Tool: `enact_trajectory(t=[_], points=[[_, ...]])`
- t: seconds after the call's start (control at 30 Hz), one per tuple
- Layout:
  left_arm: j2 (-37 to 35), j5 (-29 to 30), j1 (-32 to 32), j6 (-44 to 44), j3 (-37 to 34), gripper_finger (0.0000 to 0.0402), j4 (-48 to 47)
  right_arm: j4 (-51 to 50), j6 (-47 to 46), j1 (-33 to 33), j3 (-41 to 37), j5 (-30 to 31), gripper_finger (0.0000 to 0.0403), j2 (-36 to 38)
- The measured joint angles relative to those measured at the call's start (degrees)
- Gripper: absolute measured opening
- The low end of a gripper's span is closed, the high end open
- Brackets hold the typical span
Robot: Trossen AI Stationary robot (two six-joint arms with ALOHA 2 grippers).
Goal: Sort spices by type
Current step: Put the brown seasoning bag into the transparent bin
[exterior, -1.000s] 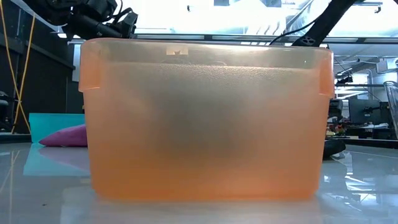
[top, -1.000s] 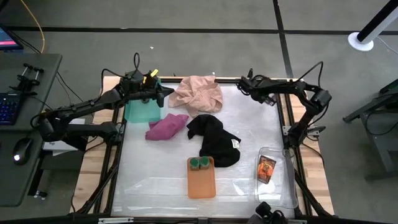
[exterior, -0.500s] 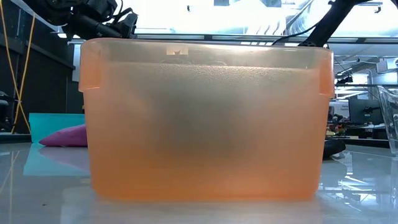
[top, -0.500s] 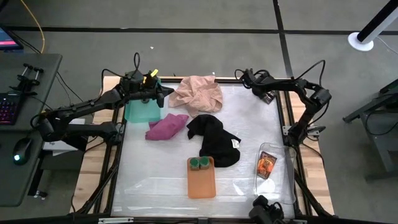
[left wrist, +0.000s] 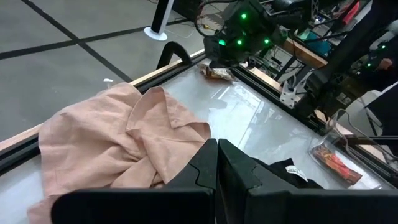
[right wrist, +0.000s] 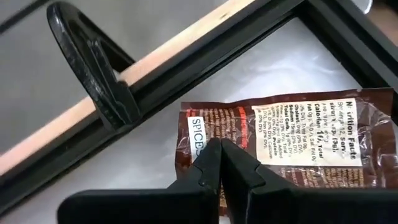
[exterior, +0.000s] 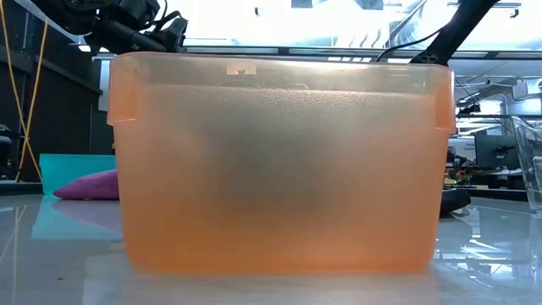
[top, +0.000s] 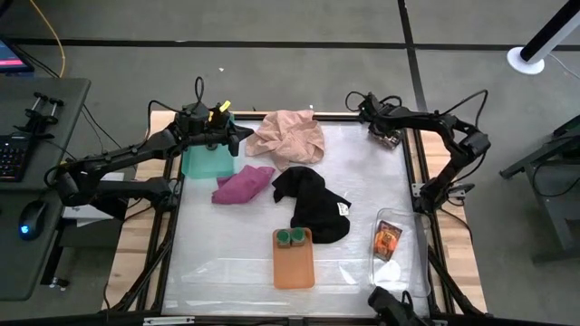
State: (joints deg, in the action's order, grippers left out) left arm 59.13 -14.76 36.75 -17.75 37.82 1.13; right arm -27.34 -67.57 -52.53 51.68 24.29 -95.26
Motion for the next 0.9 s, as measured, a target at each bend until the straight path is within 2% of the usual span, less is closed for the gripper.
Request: enact_trajectory(t=[0.4,0.7,0.9], points=[[0.0,-0.03,0.0,-0.11,0.0,0.0,0.0,-8.38,3.75,5.38,0.04,-3.31,0.0,2.78],[0.0,-0.05,0.0,-0.09,0.0,0.0,-0.02,-15.5,7.52,13.62,0.02,-5.12,0.0,3.45],[0.0,-0.09,-0.02,-0.11,0.0,0.0,-0.02,-17.1,10.35,20.23,0.04,-9.89,0.0,3.51]])
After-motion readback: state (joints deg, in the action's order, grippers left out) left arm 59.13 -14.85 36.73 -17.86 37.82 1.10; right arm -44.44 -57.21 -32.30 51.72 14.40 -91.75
